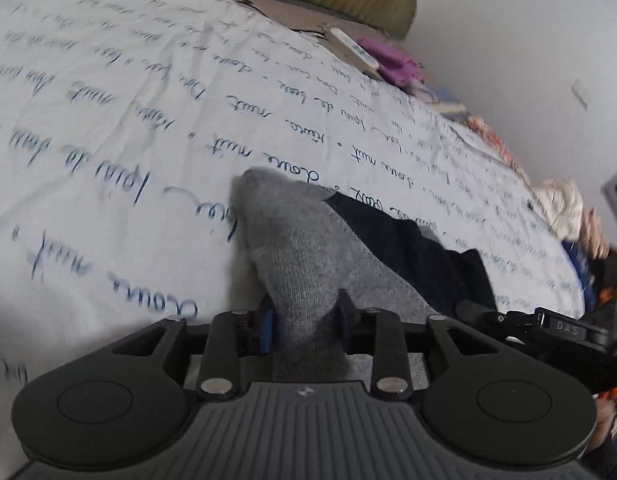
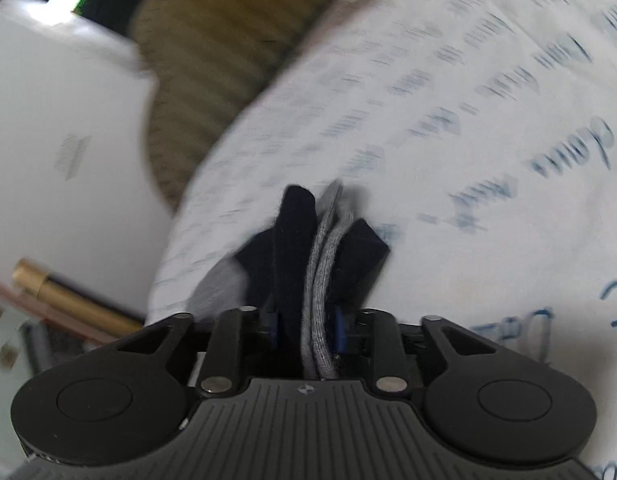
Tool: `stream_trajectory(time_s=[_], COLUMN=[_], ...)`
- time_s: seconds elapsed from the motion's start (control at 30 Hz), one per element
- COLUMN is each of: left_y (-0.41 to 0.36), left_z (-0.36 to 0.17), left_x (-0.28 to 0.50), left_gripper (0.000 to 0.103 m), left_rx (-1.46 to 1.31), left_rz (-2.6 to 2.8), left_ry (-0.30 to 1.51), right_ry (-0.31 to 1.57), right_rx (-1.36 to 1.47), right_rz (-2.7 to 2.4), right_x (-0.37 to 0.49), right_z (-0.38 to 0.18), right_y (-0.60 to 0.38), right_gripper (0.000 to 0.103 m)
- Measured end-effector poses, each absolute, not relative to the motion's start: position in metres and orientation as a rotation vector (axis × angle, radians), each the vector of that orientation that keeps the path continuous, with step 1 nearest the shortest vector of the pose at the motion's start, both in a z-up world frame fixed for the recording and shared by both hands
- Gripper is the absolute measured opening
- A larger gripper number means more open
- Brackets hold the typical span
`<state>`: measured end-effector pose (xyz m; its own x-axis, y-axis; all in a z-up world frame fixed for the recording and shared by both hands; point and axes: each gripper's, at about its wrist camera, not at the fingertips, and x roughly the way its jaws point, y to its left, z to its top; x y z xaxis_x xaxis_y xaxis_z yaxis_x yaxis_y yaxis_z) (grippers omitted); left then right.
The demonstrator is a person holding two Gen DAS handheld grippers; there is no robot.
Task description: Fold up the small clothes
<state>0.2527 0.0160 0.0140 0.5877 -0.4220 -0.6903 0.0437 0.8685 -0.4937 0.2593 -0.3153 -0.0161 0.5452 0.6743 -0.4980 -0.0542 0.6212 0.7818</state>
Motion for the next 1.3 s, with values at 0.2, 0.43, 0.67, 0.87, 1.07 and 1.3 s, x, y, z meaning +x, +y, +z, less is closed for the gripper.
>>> stream_trajectory(time_s=[0.2, 0.43, 0.67, 0.87, 1.07, 1.3], left_y=[0.026, -0.005, -0.002, 0.003, 0.024, 0.041], left_z=[0.0, -0.004, -0.003, 0.014, 0.02, 0.057], left_x=[0.18, 0.136, 0.14, 0.132, 0.121, 0.07], left_gripper=[0.057, 0.056, 0.019, 0.013, 0.013, 0.017], left_rx=[-0.587, -0.463, -0.422, -0.368, -0.308, -0.179], left_rz=[-0.392, -0.371, -0.318, -0.295, -0.305, -0.315], left_ry=[0.923, 0.89, 0.912, 0.879, 0.887, 0.703], right_ry=[0.853, 0.946, 0.989, 0.982, 0.97, 0.969], right_rx=[0.83, 0.687, 0.692, 0.729, 0.712, 0.765], right_rz=[0.544, 0.607, 0.578, 0.605, 0.66, 0.6], right_x=[0.207, 0.135, 0.13, 0.127, 0.117, 0.11], right_z=[-0.004, -0.009, -0.015, -0.007, 0.001, -0.011], right_y=[-0.352, -0.341, -0.32, -0.308, -0.297, -0.325], right_gripper=[0.071, 0.063, 0.022, 0.02, 0.02, 0.038])
